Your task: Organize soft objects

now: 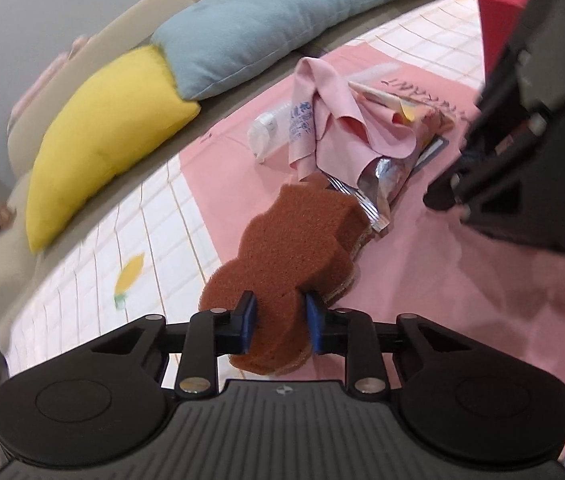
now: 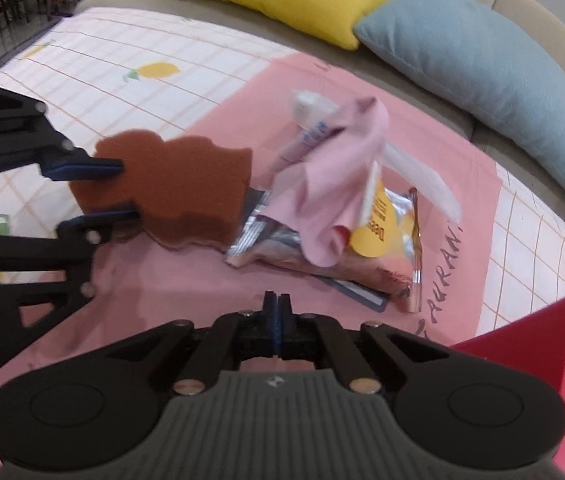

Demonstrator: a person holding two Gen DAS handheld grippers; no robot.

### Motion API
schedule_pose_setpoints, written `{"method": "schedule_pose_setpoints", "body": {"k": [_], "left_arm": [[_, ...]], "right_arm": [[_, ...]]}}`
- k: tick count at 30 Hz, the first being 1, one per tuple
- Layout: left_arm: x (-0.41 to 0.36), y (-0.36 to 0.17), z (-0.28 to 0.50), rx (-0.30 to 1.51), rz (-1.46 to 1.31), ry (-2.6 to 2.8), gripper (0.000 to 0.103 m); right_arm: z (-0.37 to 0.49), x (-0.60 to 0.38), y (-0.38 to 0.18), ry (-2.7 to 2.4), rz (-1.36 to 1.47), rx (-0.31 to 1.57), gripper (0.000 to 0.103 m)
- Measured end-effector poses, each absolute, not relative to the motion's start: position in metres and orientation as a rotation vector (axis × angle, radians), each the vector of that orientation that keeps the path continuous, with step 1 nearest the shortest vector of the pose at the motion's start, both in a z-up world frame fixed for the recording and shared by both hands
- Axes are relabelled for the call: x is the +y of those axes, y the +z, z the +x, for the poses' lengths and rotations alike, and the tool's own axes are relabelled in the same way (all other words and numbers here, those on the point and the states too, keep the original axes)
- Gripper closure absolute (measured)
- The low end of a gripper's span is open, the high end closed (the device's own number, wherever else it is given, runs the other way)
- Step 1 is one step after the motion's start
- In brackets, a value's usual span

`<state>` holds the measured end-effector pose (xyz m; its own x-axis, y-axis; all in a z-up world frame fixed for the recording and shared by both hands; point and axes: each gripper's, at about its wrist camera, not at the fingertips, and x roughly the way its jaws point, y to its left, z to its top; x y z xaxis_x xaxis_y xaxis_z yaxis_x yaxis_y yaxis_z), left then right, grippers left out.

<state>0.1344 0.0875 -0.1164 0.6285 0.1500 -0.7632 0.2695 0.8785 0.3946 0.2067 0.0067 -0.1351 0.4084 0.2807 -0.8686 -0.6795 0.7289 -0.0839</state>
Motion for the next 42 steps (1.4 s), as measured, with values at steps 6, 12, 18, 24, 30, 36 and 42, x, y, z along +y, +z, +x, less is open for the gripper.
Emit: {"method": "schedule_pose_setpoints", "body": {"k": [6,12,18,24,30,36,42], "left_arm": [[0.099,-0.103,0.128,0.896,0.356,0.066,0.075],[0.115,-0.102,0.13,0.893,0.277,0.095,0.076],[0.125,-0.103,0.136,0.896,0.208,0.113,0.076],[0.12,-0.102,0.143,0.888,0.188,0.091,0.076],[0.112,-0.103,0.136,0.896,0.19,0.084,0.076],[0.103,-0.087,0.122,0.908,0.144,0.069,0.076],[0.091,-0.071,0.093,0.944,0.081,0.045,0.076]], "right_arm": [[0.192,0.001,-0.124,0.646,-0.39,0.964,0.103],[0.196,-0.002,-0.125,0.54,-0.214,0.964,0.063],[0.206,0.012,-0.128,0.426,-0.097,0.928,0.058],[0.224,0.023,-0.145,0.336,-0.018,1.006,0.065],[0.218,0.018,-0.141,0.397,-0.092,0.98,0.103],[0.18,-0.004,-0.109,0.506,-0.243,0.89,0.103],[0.137,-0.042,-0.075,0.573,-0.317,0.851,0.103]]}}
